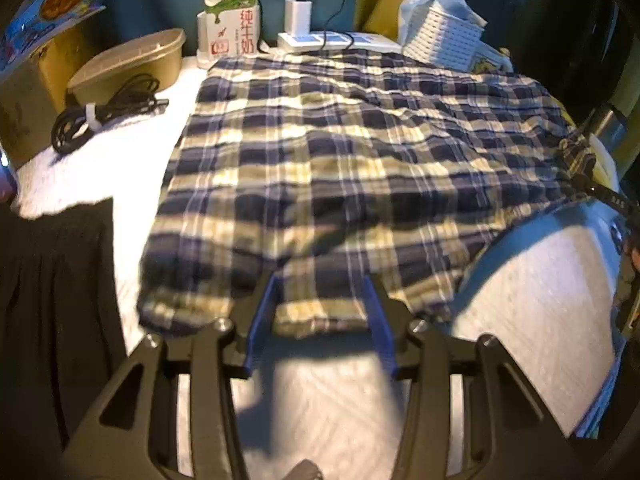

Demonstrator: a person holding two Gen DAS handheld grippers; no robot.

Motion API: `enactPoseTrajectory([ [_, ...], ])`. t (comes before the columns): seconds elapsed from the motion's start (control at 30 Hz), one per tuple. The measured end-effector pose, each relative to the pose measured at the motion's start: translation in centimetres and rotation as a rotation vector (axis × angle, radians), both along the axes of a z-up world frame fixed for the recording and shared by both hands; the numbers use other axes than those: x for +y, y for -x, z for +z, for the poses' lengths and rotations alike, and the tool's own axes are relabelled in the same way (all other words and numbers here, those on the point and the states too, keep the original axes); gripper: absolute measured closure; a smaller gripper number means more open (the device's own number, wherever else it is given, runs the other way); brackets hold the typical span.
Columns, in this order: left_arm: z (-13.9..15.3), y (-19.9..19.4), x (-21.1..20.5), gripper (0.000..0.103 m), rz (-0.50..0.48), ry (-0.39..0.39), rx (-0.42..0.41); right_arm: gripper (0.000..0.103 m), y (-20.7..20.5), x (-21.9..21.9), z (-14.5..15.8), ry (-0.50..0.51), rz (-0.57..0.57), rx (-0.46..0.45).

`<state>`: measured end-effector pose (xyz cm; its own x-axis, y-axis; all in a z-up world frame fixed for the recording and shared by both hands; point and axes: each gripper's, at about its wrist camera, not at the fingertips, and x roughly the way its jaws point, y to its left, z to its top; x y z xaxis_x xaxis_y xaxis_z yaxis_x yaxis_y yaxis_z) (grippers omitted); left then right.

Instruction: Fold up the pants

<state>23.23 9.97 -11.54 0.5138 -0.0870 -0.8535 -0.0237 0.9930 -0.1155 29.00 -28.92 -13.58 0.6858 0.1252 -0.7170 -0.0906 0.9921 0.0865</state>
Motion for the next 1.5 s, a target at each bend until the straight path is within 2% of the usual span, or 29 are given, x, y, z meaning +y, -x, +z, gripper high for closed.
enactPoseTrajectory([
  [0.1, 0.5, 1.7, 0.3, 0.057, -0.016, 0.033, 0.007, 0.098, 1.5, -0.9, -0.2, 0.018, -0.027, -0.001],
  [0.23, 2.2, 3.0, -0.4, 0.057, -0.061, 0.072, -0.064, 0.094, 1.5, -2.1, -1.9, -0.013, -0.057, 0.051],
  [0.27, 2.5, 3.2, -1.0, 0.057, -0.087, 0.075, -0.078, 0.084, 1.8, -2.1, -1.7, -0.014, -0.066, 0.038],
  [0.3, 2.7, 3.4, -1.6, 0.057, -0.109, 0.076, -0.088, 0.078, 2.2, -2.0, -1.3, 0.0, -0.075, 0.016],
  [0.37, 2.7, 3.2, -2.8, 0.057, -0.142, 0.078, -0.094, 0.051, 2.9, -2.0, -0.6, -0.008, -0.07, -0.014],
  [0.4, 2.6, 3.3, -3.4, 0.057, -0.156, 0.073, -0.093, 0.048, 3.2, -2.1, -0.3, -0.015, -0.068, -0.024],
  [0.5, 2.0, 3.0, -5.1, 0.056, -0.197, 0.038, -0.086, 0.046, 4.2, -1.9, 0.6, -0.034, -0.053, -0.042],
  [0.63, 0.8, 1.8, -6.8, 0.043, -0.233, -0.046, -0.082, 0.044, 5.0, -1.6, 0.7, -0.055, -0.03, -0.043],
  [0.73, -0.7, 0.5, -7.9, 0.042, -0.25, -0.134, -0.037, 0.044, 5.2, -1.4, 0.5, -0.063, -0.015, -0.037],
  [0.8, -0.9, 0.3, -8.1, 0.041, -0.263, -0.155, -0.055, 0.044, 5.3, -1.3, 0.4, -0.071, -0.008, -0.035],
  [0.9, -1.1, 0.1, -7.7, 0.044, -0.269, -0.123, -0.055, 0.044, 5.3, -1.6, 0.2, -0.092, -0.012, -0.033],
  [0.93, -1.1, 0.2, -7.6, 0.054, -0.274, -0.119, -0.06, 0.044, 5.3, -1.6, 0.2, -0.101, -0.013, -0.034],
  [0.97, -1.0, 0.2, -7.4, 0.07, -0.27, -0.119, -0.059, 0.044, 5.3, -1.7, 0.1, -0.109, -0.012, -0.034],
  [1.07, -0.7, 0.5, -7.0, 0.083, -0.259, -0.105, -0.037, 0.044, 5.2, -1.8, -0.2, -0.127, -0.002, -0.031],
  [1.17, -0.4, 1.3, -7.0, 0.087, -0.242, -0.093, -0.031, 0.044, 5.1, -1.8, -0.5, -0.139, 0.013, -0.031],
  [1.3, 0.1, 2.8, -7.0, 0.088, -0.208, -0.061, -0.009, 0.044, 5.4, -2.0, -0.6, -0.124, 0.016, -0.036],
  [1.4, 0.2, 4.0, -6.5, 0.088, -0.179, 0.01, 0.011, 0.044, 6.0, -1.6, 0.1, -0.092, 0.033, -0.083],
  [1.5, 1.4, 4.8, -5.3, 0.086, -0.132, 0.07, -0.009, 0.044, 6.1, 0.3, 1.3, -0.072, 0.117, -0.123],
])
